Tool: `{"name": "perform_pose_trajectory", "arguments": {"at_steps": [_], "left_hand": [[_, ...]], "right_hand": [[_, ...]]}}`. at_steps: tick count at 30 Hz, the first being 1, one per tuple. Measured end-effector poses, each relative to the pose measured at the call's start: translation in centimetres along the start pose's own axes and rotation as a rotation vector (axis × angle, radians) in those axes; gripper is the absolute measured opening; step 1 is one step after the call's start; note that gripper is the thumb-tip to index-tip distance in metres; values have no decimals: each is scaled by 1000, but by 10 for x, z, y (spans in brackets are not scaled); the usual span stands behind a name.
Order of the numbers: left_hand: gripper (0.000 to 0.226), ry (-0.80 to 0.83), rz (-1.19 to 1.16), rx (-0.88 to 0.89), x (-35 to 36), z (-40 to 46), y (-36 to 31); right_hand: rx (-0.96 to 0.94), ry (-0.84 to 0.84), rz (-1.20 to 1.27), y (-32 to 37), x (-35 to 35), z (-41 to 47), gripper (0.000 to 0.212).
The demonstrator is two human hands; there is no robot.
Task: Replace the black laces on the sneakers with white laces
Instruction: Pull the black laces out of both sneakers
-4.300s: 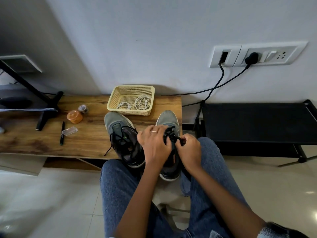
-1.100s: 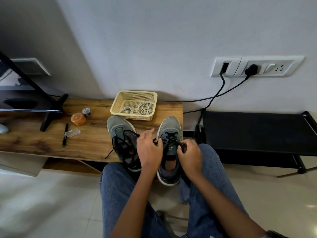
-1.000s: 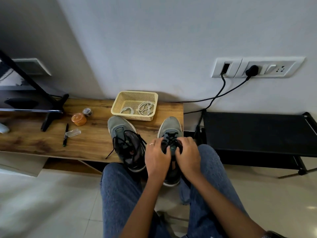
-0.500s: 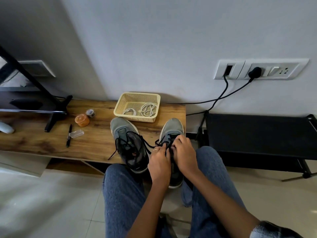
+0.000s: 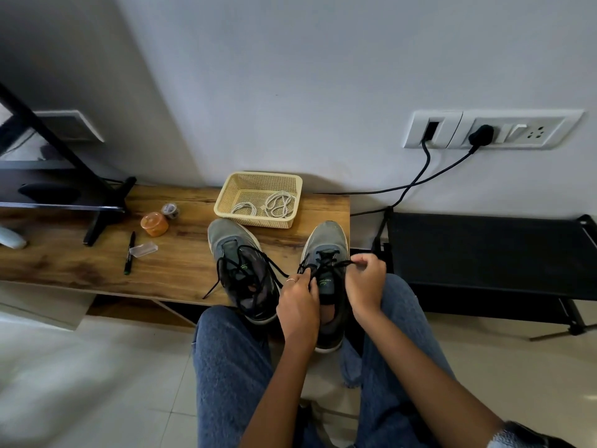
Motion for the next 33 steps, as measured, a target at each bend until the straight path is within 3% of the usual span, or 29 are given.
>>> {"name": "perform_pose_trajectory", "arguments": {"at_steps": [3, 7, 10, 12, 18, 21, 26, 30, 33], "left_hand": [[33, 22, 15, 4, 0, 0, 0], [32, 20, -1, 13, -1, -2, 0], [32, -5, -20, 26, -1, -5, 3], [32, -15, -33, 16, 1, -5, 4], [32, -40, -51, -23, 1, -4, 4], [32, -54, -75, -39, 1, -4, 5], [32, -56, -80, -46, 2, -6, 4], [33, -57, -68, -46, 1, -5, 6], [32, -53, -50, -17, 1, -5, 4]], "right_hand": [[-463, 107, -341, 19, 2, -8, 24], [-694, 278, -836, 12, 14, -15, 21], [-680, 230, -811, 10, 16, -19, 8], [-723, 178, -814, 7, 19, -18, 13], [-624, 138, -334, -1, 8, -20, 11], [-413, 10, -16, 3, -1, -14, 12], [125, -217, 327, -2, -16, 9, 6], [58, -104, -33, 0, -15, 7, 6], [-234, -43, -290, 14, -8, -5, 23]]}}
Point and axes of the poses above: each hand's wrist, its own z-axis towards the middle knuckle, its own x-axis out of the palm, y = z × x, the point moved 2 cm from there along z, towards the middle knuckle, and after that the axes turned 2 degrees about z, right-handed, at the moved point
